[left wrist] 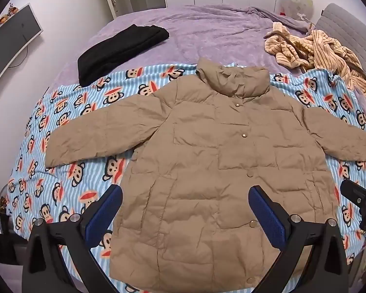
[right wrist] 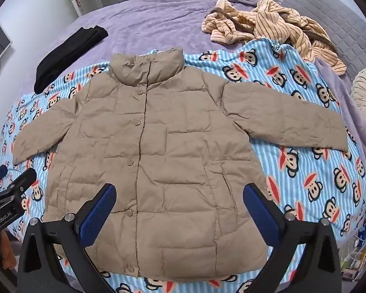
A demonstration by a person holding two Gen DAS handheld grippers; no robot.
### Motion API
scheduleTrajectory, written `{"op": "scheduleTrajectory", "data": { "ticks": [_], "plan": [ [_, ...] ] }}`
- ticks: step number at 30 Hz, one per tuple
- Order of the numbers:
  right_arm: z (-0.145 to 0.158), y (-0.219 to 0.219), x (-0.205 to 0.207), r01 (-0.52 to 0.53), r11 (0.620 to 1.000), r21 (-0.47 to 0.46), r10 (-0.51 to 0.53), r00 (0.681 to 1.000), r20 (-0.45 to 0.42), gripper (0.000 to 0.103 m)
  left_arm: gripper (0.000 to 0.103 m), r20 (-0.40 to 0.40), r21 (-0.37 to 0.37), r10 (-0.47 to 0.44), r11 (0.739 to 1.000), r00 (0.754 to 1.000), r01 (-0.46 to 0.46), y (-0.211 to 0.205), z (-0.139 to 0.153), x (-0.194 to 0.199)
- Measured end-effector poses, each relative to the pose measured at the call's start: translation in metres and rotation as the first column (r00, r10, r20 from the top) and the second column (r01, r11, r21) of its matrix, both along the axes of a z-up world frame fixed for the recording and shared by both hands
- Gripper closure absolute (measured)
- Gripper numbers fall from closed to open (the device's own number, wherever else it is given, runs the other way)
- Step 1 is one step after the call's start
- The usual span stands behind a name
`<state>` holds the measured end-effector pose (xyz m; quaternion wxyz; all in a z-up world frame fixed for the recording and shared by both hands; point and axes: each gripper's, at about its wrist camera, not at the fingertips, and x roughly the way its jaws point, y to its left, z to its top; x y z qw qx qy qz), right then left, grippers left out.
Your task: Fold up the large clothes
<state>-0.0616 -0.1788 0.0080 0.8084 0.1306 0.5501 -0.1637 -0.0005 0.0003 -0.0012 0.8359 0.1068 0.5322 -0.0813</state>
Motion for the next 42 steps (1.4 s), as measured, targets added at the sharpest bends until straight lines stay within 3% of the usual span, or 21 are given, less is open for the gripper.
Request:
{"op": "scheduleTrajectory", "data": {
  "ticks": [4, 15, 42],
  "plan": [
    [-0.006, -0.009, -0.020, 0.001, 1.000, -0.007, -0.001, 1.000, 0.010, 0.000, 0.000, 0.009, -0.018, 0.020, 1.000, 1.000, -0.020, -0.003, 0.007, -0.005],
    [0.011, -0.010, 0.014, -0.028, 0.999, 0.027, 0.027, 0.999, 0.018, 0.000, 0.000, -0.001, -0.029, 0.042, 0.999, 0.999, -0.042, -0.024, 0.013, -0.006],
    [0.001, -0.018, 0.010, -0.028, 0.999, 0.036, 0.027, 0.999, 0.020, 0.000, 0.000, -0.013, -0.027, 0.042, 0.999, 0.999, -0.042, -0.031, 0.008, -0.003]
  ]
}}
